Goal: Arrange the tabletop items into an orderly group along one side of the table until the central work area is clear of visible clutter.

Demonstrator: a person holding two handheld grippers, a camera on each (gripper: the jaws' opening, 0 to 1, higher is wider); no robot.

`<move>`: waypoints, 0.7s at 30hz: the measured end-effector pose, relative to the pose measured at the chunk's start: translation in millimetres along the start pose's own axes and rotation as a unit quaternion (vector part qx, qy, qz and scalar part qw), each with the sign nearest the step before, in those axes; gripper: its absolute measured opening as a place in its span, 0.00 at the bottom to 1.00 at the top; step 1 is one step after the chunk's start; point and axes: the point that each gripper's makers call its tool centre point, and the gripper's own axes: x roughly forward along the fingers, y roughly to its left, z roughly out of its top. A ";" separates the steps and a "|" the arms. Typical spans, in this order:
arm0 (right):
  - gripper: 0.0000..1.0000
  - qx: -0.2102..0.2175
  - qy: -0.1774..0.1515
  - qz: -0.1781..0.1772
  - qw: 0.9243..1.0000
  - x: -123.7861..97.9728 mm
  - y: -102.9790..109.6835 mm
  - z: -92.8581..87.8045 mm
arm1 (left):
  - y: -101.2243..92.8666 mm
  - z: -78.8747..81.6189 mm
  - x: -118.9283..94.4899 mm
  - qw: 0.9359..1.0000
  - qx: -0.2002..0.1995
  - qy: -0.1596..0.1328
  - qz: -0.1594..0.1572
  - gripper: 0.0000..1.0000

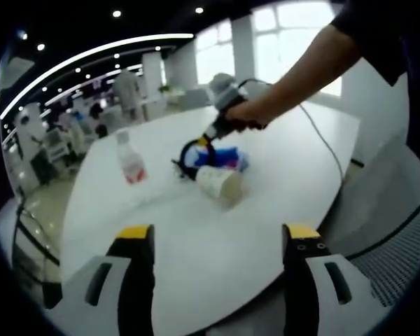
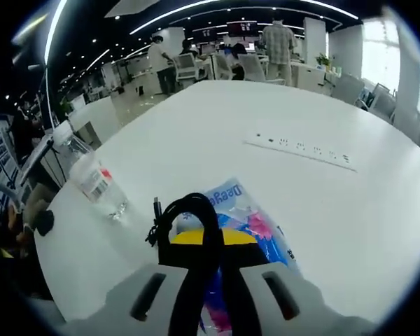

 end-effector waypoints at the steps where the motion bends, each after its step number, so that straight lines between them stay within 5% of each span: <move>1: 0.04 0.000 -0.002 0.000 1.000 -2.2 0.0 1.4 | 0.1 0.3 -0.1 1.000 0.000 -0.001 0.000 0.71; 12: 0.04 0.018 -0.033 -0.003 0.999 -19.6 -7.4 20.5 | -1.3 6.9 -0.9 1.000 -0.003 -0.018 0.000 0.73; 21: 0.04 0.028 -0.056 -0.006 0.998 -33.3 -15.5 37.2 | -3.1 11.6 -1.3 0.999 -0.001 -0.032 -0.002 0.84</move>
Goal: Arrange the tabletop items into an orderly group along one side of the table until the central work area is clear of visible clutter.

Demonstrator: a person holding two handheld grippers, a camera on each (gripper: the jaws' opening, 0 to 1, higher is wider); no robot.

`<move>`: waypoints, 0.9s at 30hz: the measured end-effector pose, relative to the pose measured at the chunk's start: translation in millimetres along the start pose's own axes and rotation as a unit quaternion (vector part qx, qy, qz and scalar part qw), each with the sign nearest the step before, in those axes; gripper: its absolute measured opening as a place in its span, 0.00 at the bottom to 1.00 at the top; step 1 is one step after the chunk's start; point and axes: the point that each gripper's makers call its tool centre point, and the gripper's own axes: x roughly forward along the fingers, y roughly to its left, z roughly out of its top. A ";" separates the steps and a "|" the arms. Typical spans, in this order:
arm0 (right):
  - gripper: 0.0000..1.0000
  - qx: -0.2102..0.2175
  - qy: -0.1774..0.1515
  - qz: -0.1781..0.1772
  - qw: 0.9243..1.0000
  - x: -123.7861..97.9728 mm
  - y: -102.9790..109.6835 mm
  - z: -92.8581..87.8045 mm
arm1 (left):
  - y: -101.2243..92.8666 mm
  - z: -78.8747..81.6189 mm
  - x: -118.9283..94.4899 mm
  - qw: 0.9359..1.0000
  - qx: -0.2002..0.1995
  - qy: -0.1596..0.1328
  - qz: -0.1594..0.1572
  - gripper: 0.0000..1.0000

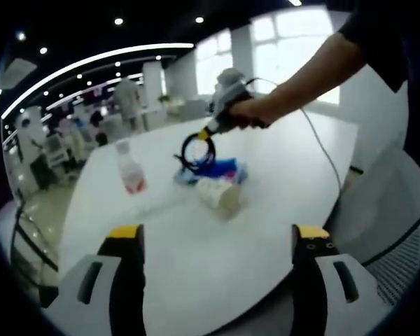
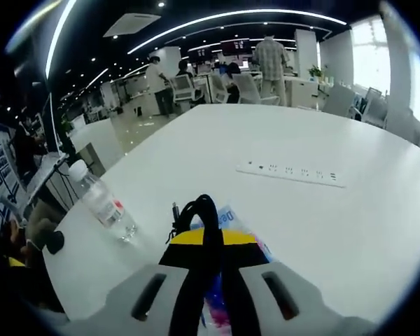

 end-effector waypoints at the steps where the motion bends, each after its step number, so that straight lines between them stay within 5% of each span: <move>1: 0.04 -0.001 -0.001 -0.002 1.000 -1.4 -1.2 1.5 | 0.1 -0.2 0.0 1.000 0.001 0.001 0.000 0.85; 17: 0.04 0.005 -0.021 -0.042 0.999 -33.6 -51.9 14.0 | 1.4 0.9 0.3 1.000 0.003 -0.001 0.005 0.87; 27: 0.04 0.029 -0.016 -0.067 0.997 -49.2 -84.2 -0.1 | 3.4 1.9 0.6 1.000 0.002 -0.005 0.010 0.90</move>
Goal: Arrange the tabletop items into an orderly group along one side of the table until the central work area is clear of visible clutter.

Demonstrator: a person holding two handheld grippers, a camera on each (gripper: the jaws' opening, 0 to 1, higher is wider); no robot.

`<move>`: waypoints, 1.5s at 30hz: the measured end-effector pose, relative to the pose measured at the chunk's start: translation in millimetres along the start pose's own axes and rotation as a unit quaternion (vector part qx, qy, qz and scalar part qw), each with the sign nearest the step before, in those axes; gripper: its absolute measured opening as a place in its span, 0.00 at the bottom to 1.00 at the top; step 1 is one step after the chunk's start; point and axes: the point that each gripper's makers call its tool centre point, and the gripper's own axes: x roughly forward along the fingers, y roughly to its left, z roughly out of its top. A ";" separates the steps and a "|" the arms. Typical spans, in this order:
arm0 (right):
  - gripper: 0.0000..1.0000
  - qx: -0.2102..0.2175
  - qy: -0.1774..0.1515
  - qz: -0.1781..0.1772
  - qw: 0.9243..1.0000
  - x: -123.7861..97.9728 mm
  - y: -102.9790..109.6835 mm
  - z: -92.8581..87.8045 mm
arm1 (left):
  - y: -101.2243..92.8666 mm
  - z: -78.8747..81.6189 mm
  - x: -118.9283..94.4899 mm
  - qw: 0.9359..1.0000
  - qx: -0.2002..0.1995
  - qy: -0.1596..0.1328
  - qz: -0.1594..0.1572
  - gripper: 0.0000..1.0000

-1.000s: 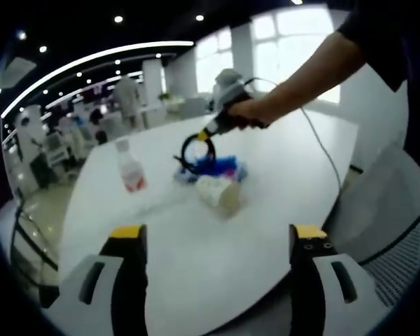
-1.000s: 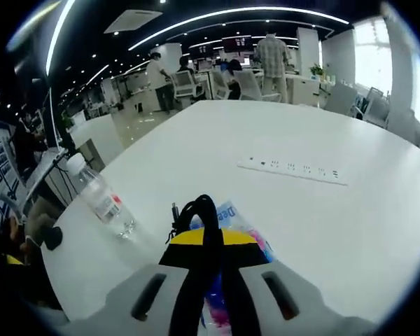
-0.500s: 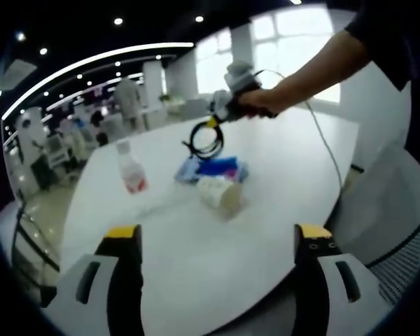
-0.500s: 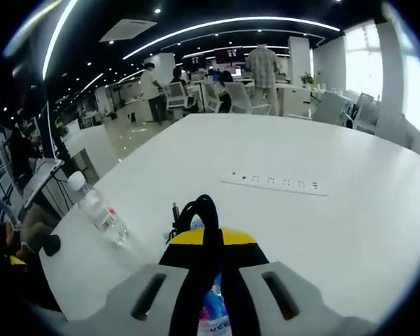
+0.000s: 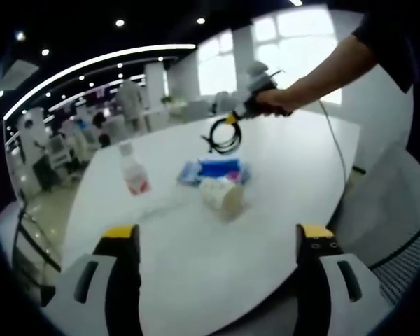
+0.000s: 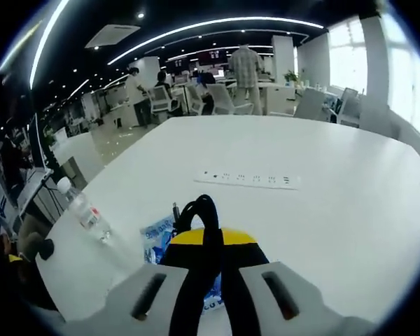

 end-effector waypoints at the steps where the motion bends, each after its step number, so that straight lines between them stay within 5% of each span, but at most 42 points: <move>1: 0.04 0.005 0.002 -0.004 1.000 -1.9 -5.3 -3.7 | 0.1 0.2 0.1 1.000 0.000 -0.001 0.001 0.90; 15: 0.04 0.069 0.019 -0.023 0.997 -9.8 -33.6 -34.8 | 3.4 3.2 -1.0 1.000 0.000 -0.010 0.011 0.96; 45: 0.05 0.136 0.037 -0.083 0.987 -28.9 -69.1 -88.9 | 5.8 1.9 -2.4 1.000 -0.005 -0.007 0.018 0.95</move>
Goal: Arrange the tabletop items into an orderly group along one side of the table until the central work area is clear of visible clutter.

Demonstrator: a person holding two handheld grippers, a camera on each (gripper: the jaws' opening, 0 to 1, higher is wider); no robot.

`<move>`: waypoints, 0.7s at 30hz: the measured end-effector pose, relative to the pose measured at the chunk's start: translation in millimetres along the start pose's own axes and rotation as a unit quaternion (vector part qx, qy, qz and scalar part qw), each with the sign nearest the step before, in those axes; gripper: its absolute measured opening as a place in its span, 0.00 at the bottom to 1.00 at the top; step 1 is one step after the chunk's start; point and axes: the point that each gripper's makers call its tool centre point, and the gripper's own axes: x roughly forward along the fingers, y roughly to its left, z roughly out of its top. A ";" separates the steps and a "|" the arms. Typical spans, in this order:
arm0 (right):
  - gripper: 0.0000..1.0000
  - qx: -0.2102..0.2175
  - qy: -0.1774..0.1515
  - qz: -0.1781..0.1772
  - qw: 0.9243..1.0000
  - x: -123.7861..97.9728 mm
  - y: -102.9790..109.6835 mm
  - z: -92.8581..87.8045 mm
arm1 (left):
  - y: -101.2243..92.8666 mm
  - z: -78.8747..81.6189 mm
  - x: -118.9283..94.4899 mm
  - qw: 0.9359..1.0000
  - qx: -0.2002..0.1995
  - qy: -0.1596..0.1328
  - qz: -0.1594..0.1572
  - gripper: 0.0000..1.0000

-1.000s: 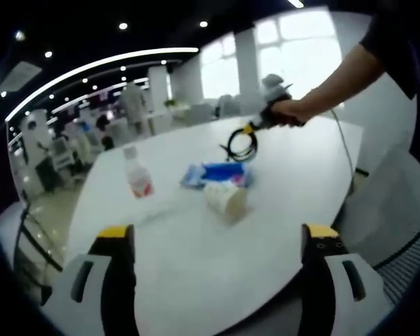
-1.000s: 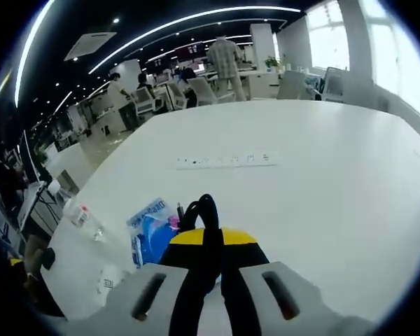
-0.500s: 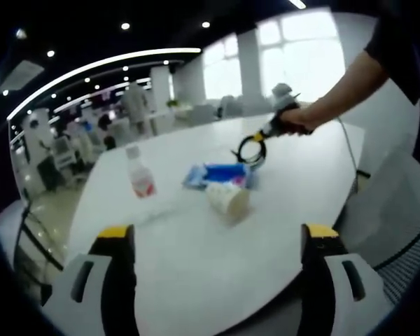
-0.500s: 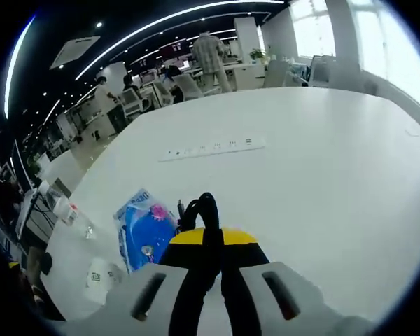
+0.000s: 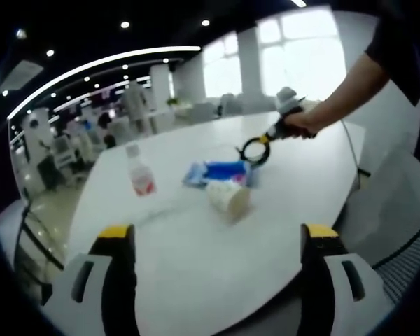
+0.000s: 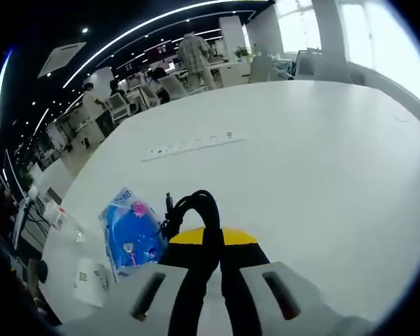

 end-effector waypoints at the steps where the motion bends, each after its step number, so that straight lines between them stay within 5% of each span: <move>1: 0.05 0.004 0.003 -0.004 1.000 -3.1 -1.6 -4.0 | 0.2 0.6 -0.2 1.000 -0.001 -0.001 0.001 0.95; 21: 0.07 0.139 0.021 -0.024 0.990 -16.8 -16.6 -42.8 | 0.9 0.4 0.2 1.000 -0.002 0.001 0.003 0.94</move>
